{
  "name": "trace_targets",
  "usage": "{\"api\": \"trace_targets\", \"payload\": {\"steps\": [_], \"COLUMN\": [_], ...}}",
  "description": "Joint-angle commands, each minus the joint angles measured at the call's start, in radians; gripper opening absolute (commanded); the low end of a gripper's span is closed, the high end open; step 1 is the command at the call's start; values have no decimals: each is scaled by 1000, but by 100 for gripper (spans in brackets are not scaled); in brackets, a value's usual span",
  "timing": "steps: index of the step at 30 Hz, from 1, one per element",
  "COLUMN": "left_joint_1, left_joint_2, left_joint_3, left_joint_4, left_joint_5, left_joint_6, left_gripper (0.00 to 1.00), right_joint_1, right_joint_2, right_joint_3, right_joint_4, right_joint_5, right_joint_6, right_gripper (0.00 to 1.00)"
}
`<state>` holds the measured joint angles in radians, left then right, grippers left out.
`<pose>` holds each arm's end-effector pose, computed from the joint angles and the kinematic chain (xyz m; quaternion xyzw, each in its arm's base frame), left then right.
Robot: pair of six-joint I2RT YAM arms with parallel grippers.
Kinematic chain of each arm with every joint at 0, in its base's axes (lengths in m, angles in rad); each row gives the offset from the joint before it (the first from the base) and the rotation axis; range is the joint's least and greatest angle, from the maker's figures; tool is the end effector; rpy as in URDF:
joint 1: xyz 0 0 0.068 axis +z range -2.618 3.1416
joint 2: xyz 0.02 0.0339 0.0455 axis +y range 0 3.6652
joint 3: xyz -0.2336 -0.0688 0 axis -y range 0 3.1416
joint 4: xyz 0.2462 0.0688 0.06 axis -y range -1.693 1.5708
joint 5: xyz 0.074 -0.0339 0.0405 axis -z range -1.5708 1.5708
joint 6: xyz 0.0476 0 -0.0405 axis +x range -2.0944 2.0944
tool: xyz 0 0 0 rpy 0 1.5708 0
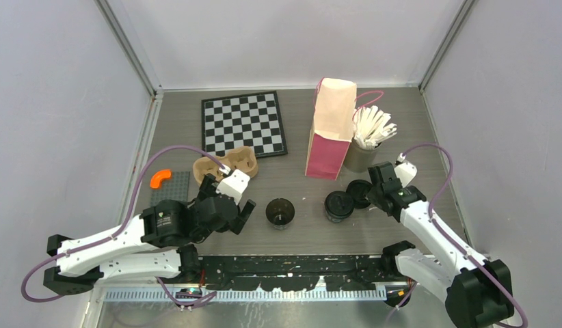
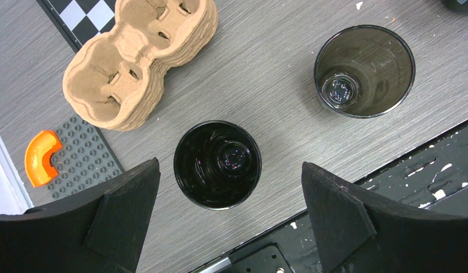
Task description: Pack the takeout coffee
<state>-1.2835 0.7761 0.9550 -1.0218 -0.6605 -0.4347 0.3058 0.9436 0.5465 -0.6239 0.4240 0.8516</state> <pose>0.0731 -0.1443 0.2967 0.2588 0.8531 -0.0571 0.4494 0.1914 0.0399 0.1627 0.3086 0.8907 -0.0244 0.3329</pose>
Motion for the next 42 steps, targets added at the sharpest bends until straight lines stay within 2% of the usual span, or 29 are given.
{"api": "trace_targets", "payload": {"steps": [1, 9, 18, 21, 22, 24, 25, 37, 38, 39, 40, 41, 42], "left_joint_1": [-4, -5, -5, -5, -5, -5, -5, -5, -4, -4, -5, -4, -5], "left_joint_2": [-11, -9, -15, -14, -13, -11, -11, -11, -9, -8, -8, -8, -8], "left_joint_3": [0, -1, -4, -7, -6, -6, -4, -6, -5, -4, -5, -4, -5], "left_joint_4": [33, 35, 37, 38, 38, 38, 37, 37, 37, 37, 37, 37, 36], "left_joint_5": [-11, -8, -8, -8, -8, -8, -8, -10, -9, -9, -9, -8, -8], "left_joint_6": [8, 10, 10, 10, 10, 11, 10, 11, 11, 11, 11, 11, 11], "left_gripper": [96, 97, 97, 97, 97, 97, 97, 97, 97, 97, 97, 97, 97], "right_joint_1": [-3, -3, -2, -3, -4, -3, -3, -3, -2, -3, -2, -2, -3], "right_joint_2": [-40, -35, -30, -29, -24, -15, -13, -39, -45, -47, -46, -40, -33], "right_joint_3": [59, 49, 41, 45, 49, 52, 51, 61, 61, 61, 62, 67, 72], "right_joint_4": [-38, -41, -20, -21, -26, -17, -7, -27, -28, -28, -31, -39, -44], "right_joint_5": [12, -5, -15, -7, 1, 1, -4, 11, 1, -15, -23, -21, -13], "right_joint_6": [-8, -7, -23, -25, -26, -41, -47, -37, -36, -35, -32, -28, -28], "right_gripper": [0, 3, 1, 13, 13, 1, 0, 0, 1, 7, 17, 23, 24]}}
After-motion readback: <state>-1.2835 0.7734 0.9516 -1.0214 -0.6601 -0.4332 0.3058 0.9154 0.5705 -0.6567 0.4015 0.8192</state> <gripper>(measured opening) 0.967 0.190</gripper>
